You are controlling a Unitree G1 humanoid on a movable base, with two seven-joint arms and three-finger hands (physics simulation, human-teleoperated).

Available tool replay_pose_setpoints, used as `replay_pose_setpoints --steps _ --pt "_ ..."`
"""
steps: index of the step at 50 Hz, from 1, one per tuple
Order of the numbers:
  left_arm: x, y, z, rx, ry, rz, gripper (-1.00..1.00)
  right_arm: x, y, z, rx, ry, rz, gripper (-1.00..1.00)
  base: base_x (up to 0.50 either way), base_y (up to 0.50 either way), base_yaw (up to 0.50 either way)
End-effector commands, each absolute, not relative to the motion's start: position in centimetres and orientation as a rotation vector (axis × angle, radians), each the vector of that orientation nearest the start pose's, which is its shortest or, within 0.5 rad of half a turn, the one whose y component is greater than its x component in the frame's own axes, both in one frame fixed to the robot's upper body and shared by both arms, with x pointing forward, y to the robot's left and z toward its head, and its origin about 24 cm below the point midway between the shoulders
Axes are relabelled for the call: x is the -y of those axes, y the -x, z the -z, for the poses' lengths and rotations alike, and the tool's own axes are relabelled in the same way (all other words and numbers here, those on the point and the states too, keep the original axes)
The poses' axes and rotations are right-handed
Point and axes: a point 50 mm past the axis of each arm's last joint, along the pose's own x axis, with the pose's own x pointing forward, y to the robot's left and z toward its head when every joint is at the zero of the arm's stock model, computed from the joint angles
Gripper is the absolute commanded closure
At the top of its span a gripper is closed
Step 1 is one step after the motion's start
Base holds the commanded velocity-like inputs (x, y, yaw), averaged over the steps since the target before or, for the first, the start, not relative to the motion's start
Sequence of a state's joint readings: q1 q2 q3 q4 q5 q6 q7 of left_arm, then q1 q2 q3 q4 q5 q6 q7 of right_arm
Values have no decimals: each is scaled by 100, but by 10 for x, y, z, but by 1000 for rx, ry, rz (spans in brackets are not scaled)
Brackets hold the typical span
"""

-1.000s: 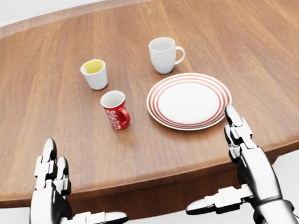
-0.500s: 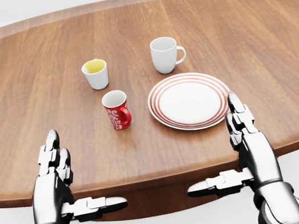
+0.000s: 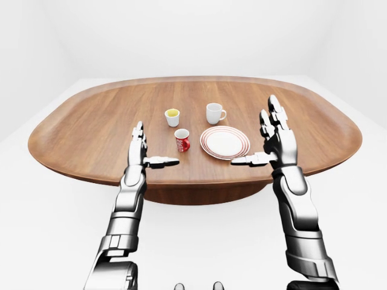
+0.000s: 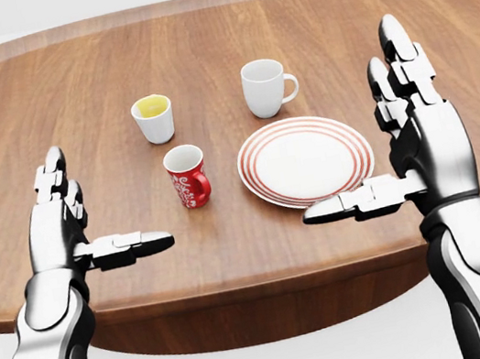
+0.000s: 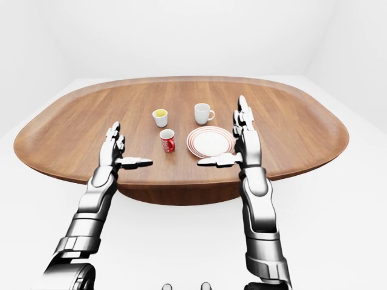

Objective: Pick up the red mug and put it on the plate

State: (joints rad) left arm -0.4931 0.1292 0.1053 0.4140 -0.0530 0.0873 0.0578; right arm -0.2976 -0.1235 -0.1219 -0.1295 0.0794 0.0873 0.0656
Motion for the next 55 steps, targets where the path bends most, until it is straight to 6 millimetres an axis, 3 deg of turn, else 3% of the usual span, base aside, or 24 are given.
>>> replay_pose_setpoints --steps 1,20,55 --pt "-180 -357 -100 21 -64 -110 -100 172 -298 -177 452 70 -54 -100 0 0 0" --pt "-181 -356 -119 101 -63 -134 -100 169 -297 -183 474 114 -71 -100 3 0 0" --pt "-176 -350 -129 161 -71 -128 -100 162 -293 -188 501 144 -104 -100 31 0 0"
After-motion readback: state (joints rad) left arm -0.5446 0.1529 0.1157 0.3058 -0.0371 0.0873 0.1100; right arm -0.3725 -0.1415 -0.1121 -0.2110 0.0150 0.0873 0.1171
